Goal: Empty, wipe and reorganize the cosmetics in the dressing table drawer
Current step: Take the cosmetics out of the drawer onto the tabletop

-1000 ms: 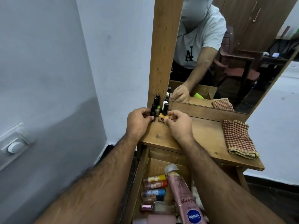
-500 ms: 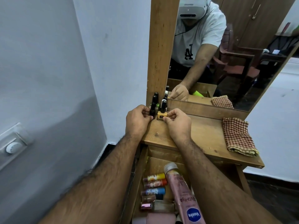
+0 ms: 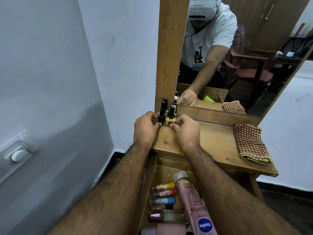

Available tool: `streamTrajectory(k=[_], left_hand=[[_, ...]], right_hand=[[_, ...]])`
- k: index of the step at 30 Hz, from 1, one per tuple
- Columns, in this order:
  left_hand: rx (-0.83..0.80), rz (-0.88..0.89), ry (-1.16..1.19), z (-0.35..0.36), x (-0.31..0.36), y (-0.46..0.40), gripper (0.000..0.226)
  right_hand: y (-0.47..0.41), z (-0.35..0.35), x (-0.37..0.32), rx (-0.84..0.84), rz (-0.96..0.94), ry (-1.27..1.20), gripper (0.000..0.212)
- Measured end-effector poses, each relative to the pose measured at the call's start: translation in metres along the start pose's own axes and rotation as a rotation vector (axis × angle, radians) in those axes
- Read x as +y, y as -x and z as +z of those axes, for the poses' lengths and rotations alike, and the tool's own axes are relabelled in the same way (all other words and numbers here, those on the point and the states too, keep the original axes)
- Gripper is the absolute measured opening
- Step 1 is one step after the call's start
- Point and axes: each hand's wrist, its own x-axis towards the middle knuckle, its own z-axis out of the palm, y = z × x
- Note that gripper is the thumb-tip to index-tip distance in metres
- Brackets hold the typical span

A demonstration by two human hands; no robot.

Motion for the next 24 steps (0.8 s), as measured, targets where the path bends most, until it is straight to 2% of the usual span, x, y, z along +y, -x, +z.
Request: streamTrajectory(k=[6, 15, 21, 24], left_hand=[[0.007, 0.002, -0.009, 0.001, 0.0, 0.0, 0.026], [-0.038, -0.054, 0.048, -0.01, 0.008, 0.021, 0.036], [0.154, 0.046, 0.068, -0.036, 0.019, 0.083, 0.022], [0.096, 0.109, 0.086, -0.041, 0.021, 0.12, 0.017]], right_hand=[[0.0, -0.001, 0.0, -0.007, -0.016, 0.014, 0.012], [0.006, -0.01, -0.001, -0.008, 0.021, -0.111, 0.02], [0.035, -0.036, 0.003, -0.113, -0.017, -0.269, 0.033], [0.078, -0.06, 0.015, -0.006, -0.148, -0.291, 0.016]])
